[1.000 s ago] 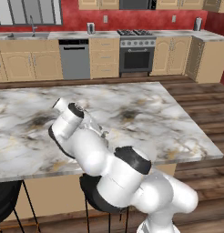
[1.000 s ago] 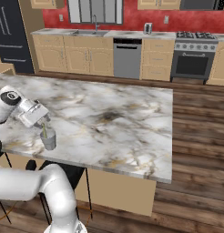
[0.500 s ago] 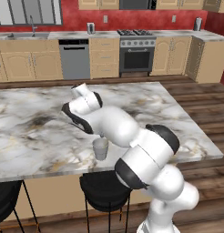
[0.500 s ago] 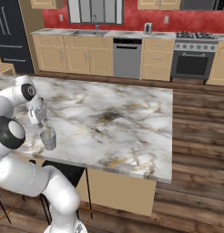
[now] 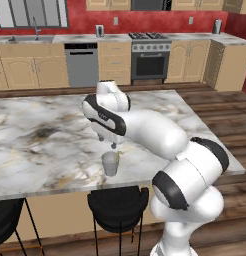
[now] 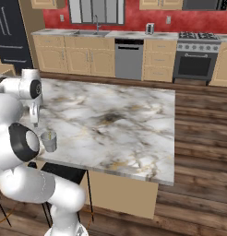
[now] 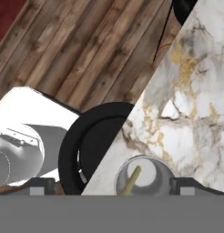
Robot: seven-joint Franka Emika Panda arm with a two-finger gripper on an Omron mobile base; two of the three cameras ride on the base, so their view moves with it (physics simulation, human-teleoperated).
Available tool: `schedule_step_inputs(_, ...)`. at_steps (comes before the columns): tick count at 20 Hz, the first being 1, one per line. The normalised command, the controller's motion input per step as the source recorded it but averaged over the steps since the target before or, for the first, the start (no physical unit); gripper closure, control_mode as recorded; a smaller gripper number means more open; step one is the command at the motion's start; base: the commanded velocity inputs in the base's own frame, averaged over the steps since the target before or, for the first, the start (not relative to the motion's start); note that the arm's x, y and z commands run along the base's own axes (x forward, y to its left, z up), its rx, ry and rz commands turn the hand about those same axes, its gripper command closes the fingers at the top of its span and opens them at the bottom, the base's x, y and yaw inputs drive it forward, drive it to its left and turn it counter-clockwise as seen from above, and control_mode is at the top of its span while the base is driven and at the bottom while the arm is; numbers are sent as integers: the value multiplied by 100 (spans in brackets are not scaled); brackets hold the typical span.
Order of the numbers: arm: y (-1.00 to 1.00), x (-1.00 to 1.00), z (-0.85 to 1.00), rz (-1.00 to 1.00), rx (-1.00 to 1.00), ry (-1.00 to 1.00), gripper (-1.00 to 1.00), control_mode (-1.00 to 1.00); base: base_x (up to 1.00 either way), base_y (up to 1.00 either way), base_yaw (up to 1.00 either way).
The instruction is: Take a straw from the drawer in front and place it inside the glass cup on the dining counter.
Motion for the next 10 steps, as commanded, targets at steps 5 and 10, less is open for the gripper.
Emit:
schedule_step_inputs(5, 0, -97, 69, 9, 3, -10, -100, -100, 0, 0, 0)
schedule_step_inputs(10, -14, -98, 58, 11, 0, -5, -100, -100, 0, 0, 0)
